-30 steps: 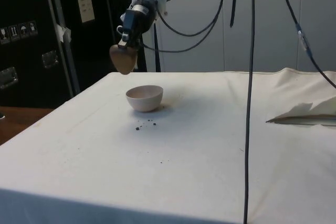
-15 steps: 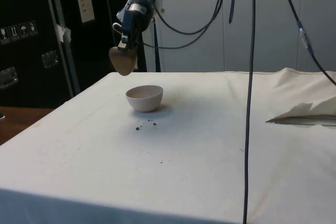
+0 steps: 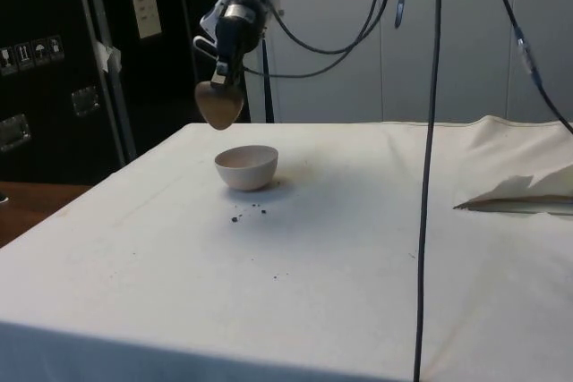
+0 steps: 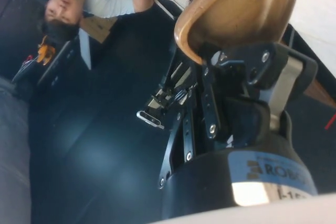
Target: Pour the coffee beans from the cup into the bowl.
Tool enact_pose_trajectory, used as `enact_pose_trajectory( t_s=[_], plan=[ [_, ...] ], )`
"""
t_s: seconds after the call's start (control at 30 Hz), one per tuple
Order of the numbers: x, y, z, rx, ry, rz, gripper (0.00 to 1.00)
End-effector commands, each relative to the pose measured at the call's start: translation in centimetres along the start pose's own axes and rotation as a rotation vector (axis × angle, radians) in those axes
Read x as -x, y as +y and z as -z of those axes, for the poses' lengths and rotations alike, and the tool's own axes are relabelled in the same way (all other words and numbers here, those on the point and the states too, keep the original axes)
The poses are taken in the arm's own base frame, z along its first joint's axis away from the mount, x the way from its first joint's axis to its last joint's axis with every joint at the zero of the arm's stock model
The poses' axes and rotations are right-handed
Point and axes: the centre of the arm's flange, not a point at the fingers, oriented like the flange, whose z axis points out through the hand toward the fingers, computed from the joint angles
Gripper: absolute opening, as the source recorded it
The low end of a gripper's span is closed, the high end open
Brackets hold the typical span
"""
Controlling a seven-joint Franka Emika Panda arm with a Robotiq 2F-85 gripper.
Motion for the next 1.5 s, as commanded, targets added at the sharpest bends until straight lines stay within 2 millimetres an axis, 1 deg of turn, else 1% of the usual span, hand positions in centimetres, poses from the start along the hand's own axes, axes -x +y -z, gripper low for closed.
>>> enact_pose_trajectory(
  t_s=[0.0, 0.1, 0.13, 0.17, 0.37, 0.4, 0.43, 0.63, 0.67, 0.73, 0.93, 0.97, 1.03, 1.27, 1.3, 1.33, 1.47],
  plan=[
    [0.1, -0.2, 0.1, 0.023, 0.002, 0.002, 0.00],
    [0.4, -0.5, -0.1, 0.030, -0.011, 0.017, 0.00],
    [0.3, -0.3, -0.1, 0.009, -0.013, 0.012, 0.00],
    [0.5, -0.6, -0.1, 0.033, -0.015, 0.019, 0.00],
    [1.0, -1.1, -0.3, 0.047, -0.044, 0.042, 0.00],
    [1.0, -0.9, -0.3, 0.026, -0.045, 0.040, 0.00],
    [1.1, -1.2, -0.3, 0.049, -0.047, 0.045, 0.00],
    [1.6, -1.8, -0.6, 0.068, -0.077, 0.067, 0.00],
    [1.6, -1.5, -0.6, 0.046, -0.079, 0.066, 0.00],
    [1.7, -1.9, -0.8, 0.074, -0.084, 0.073, 0.00],
    [2.2, -2.4, -1.3, 0.098, -0.111, 0.090, 0.00],
    [2.2, -2.2, -1.3, 0.076, -0.114, 0.088, 0.00],
    [2.3, -2.6, -1.4, 0.103, -0.119, 0.095, 0.00],
    [2.7, -3.2, -2.3, 0.133, -0.148, 0.110, 0.00],
    [2.7, -3.1, -2.4, 0.115, -0.150, 0.111, 0.00],
    [2.7, -3.3, -2.7, 0.142, -0.153, 0.114, 0.00],
    [2.7, -3.6, -3.2, 0.157, -0.165, 0.122, 0.00]
  ],
)
